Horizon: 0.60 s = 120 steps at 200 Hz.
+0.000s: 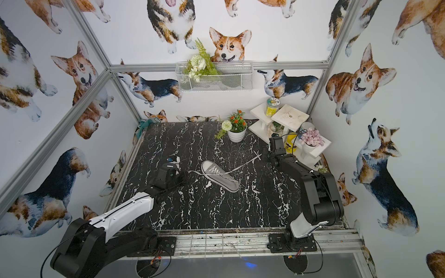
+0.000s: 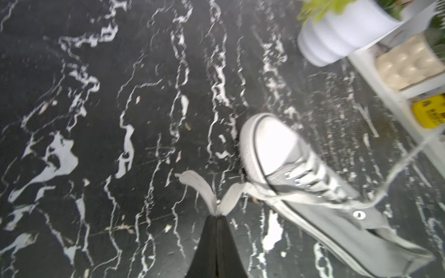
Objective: Tie the shoes
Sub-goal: Tie the shoelace on the shoe.
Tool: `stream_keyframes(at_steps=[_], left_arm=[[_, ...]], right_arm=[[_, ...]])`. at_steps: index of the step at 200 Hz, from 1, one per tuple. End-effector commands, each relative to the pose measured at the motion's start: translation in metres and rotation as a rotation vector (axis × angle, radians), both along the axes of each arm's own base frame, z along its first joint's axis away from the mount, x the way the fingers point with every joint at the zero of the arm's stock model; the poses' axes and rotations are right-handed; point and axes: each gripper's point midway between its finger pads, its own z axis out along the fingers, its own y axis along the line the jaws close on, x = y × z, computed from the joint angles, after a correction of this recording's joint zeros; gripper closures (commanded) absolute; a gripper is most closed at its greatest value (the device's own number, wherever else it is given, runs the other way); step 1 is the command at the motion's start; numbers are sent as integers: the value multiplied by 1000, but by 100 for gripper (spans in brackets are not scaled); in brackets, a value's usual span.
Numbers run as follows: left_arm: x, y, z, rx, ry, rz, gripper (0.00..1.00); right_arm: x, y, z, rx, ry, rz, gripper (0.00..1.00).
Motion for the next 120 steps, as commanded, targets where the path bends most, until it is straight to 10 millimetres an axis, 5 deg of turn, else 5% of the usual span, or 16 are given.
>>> stream_keyframes(at_steps=[1, 22, 51, 81, 91, 98, 120], left_arm=[[5, -17, 30, -41, -71, -69, 100], [8, -28, 42, -56, -76, -120, 100], [9, -40, 56, -55, -64, -173, 100], [3, -51, 76, -95, -77, -223, 100], [0, -53, 75, -106, -68, -241, 100], [5, -57, 92, -119, -100, -248, 100], [6, -57, 89, -116, -90, -245, 100]], right_arm=[[-8, 12, 0, 46, 15, 63, 83], [-19, 12, 8, 28, 11, 83, 59], [-30, 30, 58, 2, -140, 172, 44], [-63, 125, 96, 172, -332, 604, 42], [-76, 154, 98, 216, -370, 712, 41], [-79, 167, 94, 225, -375, 736, 41], [-72, 175, 54, 239, -194, 694, 42]])
